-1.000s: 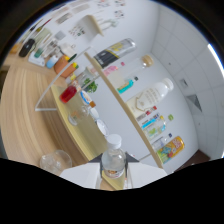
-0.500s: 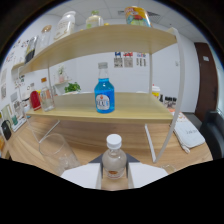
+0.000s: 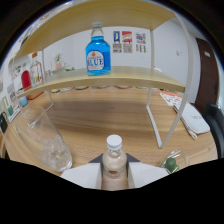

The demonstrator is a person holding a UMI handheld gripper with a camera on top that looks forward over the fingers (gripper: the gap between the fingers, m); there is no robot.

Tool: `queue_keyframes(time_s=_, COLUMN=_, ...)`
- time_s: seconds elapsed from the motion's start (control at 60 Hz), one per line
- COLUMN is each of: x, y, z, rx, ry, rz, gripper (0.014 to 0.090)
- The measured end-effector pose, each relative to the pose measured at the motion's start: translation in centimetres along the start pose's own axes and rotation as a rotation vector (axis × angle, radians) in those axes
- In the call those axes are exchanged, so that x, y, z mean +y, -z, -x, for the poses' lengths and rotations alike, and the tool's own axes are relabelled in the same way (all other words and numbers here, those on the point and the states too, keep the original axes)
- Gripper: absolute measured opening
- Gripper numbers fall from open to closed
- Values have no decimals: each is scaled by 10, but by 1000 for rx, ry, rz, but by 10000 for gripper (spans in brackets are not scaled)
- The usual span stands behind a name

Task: Make me a cup of Mojito.

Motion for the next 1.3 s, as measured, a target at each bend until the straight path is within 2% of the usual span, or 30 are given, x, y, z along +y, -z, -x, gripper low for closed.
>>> queue_keyframes(time_s=0.183, x=8, y=5, z=-7, rx=45, ry=2, rz=21, gripper=391)
queue_keyframes(time_s=0.267, x=9, y=11, z=-11, rx=67, ry=-1, rz=31, gripper=520)
queue_keyframes(time_s=0.333, x=2, y=23, z=-13, rx=85, ry=-5, rz=18, gripper=764)
queue_keyframes(time_s=0.367, x=-4, y=30, z=-15, rx=99, ry=-5, rz=4, gripper=799)
queue_keyframes(time_s=0.533, x=-43, y=90, z=-8, rx=150, ry=-33, rz=-104, gripper=847)
queue_keyframes(time_s=0.683, x=-61, y=140, z=30, rx=143, ry=-45, rz=-170, gripper=853)
queue_keyframes(time_s=0.833, x=-47, y=159, z=82, rx=97, ry=-59, rz=-171, gripper=852)
queue_keyframes(time_s=1.067, x=-15, y=158, z=140, rx=31, ry=-36, rz=-126, gripper=860)
queue_keyframes(time_s=1.183, x=-28, y=162, z=156, rx=12, ry=-40, rz=-133, gripper=856)
queue_keyframes(time_s=1.3, x=-59, y=172, z=167, rx=47, ry=-13, rz=-125, gripper=851)
